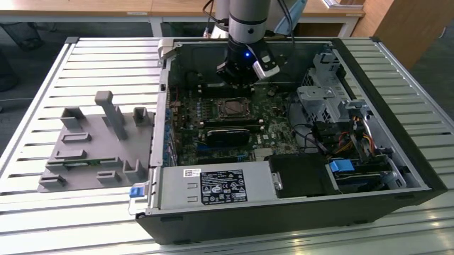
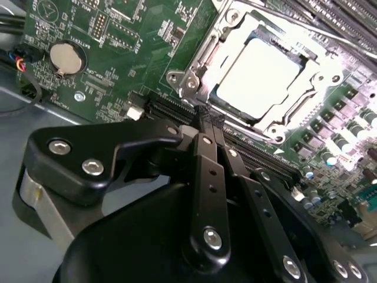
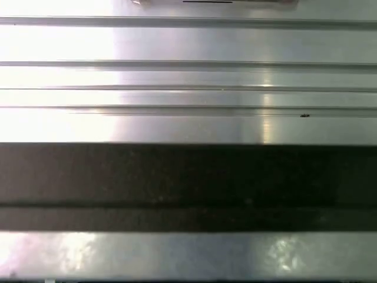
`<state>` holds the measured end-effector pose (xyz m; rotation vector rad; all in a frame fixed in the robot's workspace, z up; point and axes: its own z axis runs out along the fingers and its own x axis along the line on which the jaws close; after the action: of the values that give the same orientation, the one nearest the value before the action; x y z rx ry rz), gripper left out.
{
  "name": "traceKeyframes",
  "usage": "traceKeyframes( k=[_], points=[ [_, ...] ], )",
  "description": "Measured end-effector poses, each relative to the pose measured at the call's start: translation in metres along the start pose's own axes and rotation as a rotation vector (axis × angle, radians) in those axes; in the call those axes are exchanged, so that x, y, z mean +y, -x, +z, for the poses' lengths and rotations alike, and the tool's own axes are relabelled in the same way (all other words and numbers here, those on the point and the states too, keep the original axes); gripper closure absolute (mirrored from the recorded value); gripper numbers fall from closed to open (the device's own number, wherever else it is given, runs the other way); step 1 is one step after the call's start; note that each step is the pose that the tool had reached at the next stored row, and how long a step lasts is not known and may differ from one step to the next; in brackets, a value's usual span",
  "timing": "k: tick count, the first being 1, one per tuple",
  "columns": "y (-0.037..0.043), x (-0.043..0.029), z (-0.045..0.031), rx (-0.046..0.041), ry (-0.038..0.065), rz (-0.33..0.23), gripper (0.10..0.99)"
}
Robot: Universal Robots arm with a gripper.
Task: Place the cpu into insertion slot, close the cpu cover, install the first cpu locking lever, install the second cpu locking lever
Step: 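Install the first cpu locking lever, then install the second cpu locking lever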
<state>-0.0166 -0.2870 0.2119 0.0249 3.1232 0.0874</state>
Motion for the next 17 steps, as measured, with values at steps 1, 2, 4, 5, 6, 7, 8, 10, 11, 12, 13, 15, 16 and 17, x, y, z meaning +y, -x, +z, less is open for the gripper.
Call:
traceKeyframes(
  k=[1, 2, 4, 5, 6, 7, 8, 10, 11, 12, 13, 15, 16, 17],
  points=[
    [0.0000, -0.0005, 0.0000, -0.0001, 0.000, 0.000, 0.969],
    [0.0000, -0.0010, 0.0000, -0.0001, 0.000, 0.000, 0.969],
    [0.0000, -0.0020, -0.0001, -0.0001, 0.000, 0.000, 0.969],
    [0.0000, -0.0024, -0.0001, -0.0001, 0.000, 0.000, 0.969],
    [0.0000, -0.0028, -0.0001, 0.0000, 0.000, 0.000, 0.969],
    [0.0000, -0.0032, -0.0001, -0.0001, 0.000, 0.000, 0.969],
    [0.0000, -0.0036, -0.0001, -0.0001, 0.000, 0.000, 0.969],
    [0.0000, -0.0043, -0.0002, -0.0001, 0.000, 0.000, 0.969],
    [0.0000, -0.0047, -0.0002, -0.0002, 0.000, 0.000, 0.969],
    [0.0001, -0.0050, -0.0002, -0.0001, 0.000, 0.000, 0.969],
    [0.0001, -0.0053, -0.0002, -0.0001, 0.000, 0.000, 0.969],
    [0.0001, -0.0059, -0.0002, -0.0001, 0.000, 0.000, 0.969],
    [0.0001, -0.0061, -0.0002, -0.0002, 0.000, 0.000, 0.969],
    [0.0001, -0.0064, -0.0003, -0.0001, 0.000, 0.000, 0.969]
  ],
)
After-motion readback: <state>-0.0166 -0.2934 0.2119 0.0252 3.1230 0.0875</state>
